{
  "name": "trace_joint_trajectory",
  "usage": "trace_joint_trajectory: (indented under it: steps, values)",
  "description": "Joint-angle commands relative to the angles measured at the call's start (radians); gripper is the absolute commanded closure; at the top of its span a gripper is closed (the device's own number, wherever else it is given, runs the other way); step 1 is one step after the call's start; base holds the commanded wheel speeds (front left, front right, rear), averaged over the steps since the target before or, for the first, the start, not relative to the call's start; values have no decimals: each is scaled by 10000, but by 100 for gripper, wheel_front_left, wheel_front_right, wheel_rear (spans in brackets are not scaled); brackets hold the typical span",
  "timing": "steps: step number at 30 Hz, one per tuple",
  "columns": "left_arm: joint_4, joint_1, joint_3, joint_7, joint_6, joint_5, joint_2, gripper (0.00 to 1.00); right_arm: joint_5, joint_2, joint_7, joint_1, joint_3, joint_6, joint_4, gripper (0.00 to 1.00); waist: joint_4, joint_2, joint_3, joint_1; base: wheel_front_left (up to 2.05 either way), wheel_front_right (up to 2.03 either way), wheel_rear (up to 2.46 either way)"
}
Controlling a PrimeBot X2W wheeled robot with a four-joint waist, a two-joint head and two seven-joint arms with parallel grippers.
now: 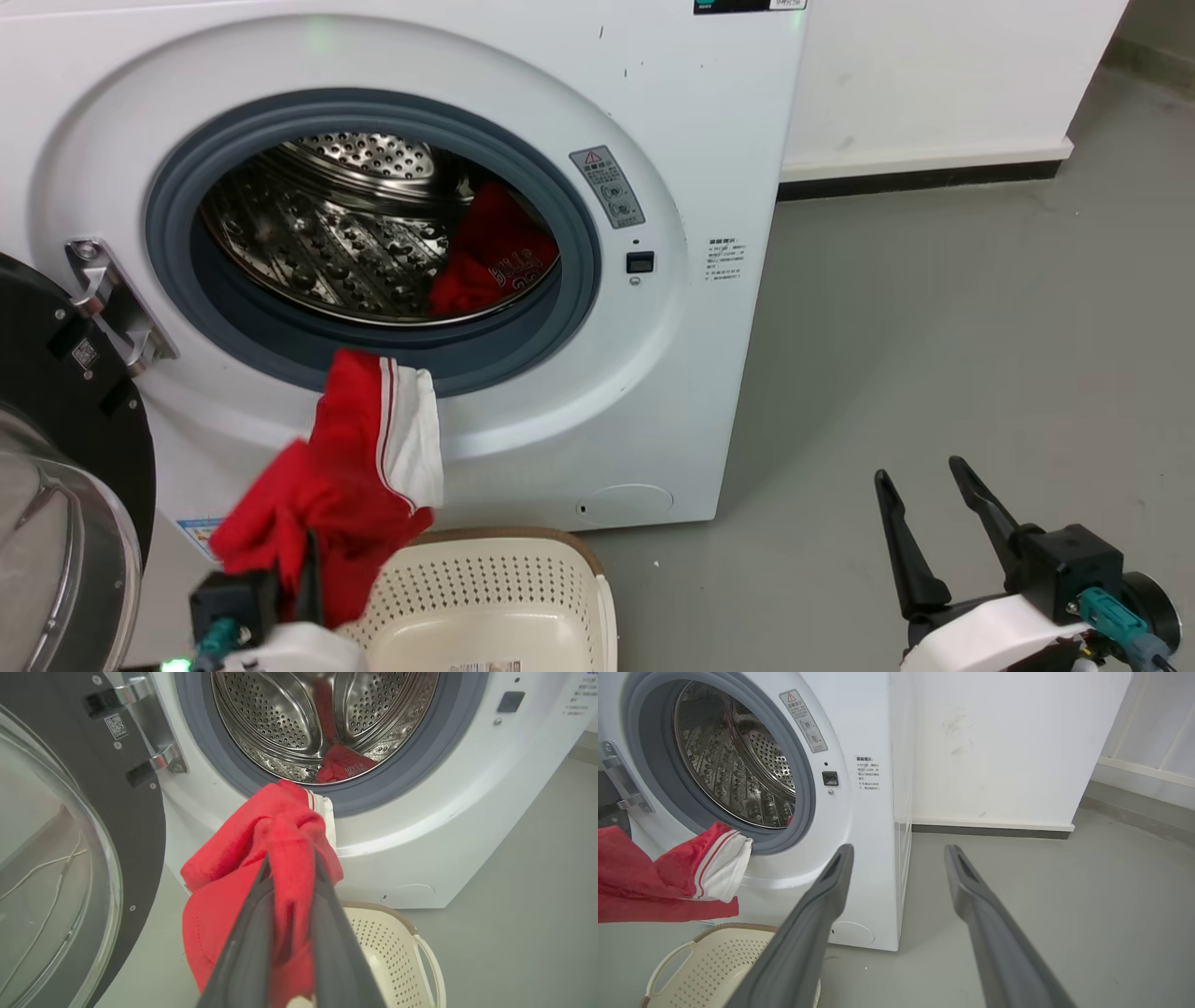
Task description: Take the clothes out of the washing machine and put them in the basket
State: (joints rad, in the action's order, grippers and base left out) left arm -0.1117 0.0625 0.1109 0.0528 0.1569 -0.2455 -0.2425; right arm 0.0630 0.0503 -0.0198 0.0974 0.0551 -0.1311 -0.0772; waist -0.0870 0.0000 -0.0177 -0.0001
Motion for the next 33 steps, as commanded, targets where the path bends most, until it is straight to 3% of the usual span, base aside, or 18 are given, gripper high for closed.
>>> trace_joint_trajectory:
  steps: [1, 14, 22, 33]
  values:
    - [-63, 102, 60, -23, -56, -5, 34, 100, -40, -1, 34, -78, 58, 7, -77, 0, -17, 0, 160, 1, 0, 0, 0]
    - [-2705, -921, 414, 973, -178, -194, 680, 100, -96, -1, -99, -1084, 315, 7, -165, 0, -677, 0, 2051, 1, 0, 0, 0]
    - [-4725, -2776, 459, 1745, -388, 50, 420, 100, 91, -4, -446, -1892, 487, 7, -263, 0, -1297, 0, 3561, 1, 0, 0, 0]
    - [-8001, -5268, 433, 1984, -700, -13, 239, 100, 279, -4, -988, -3101, 848, 7, 81, 0, -1965, 0, 5480, 1, 0, 0, 0]
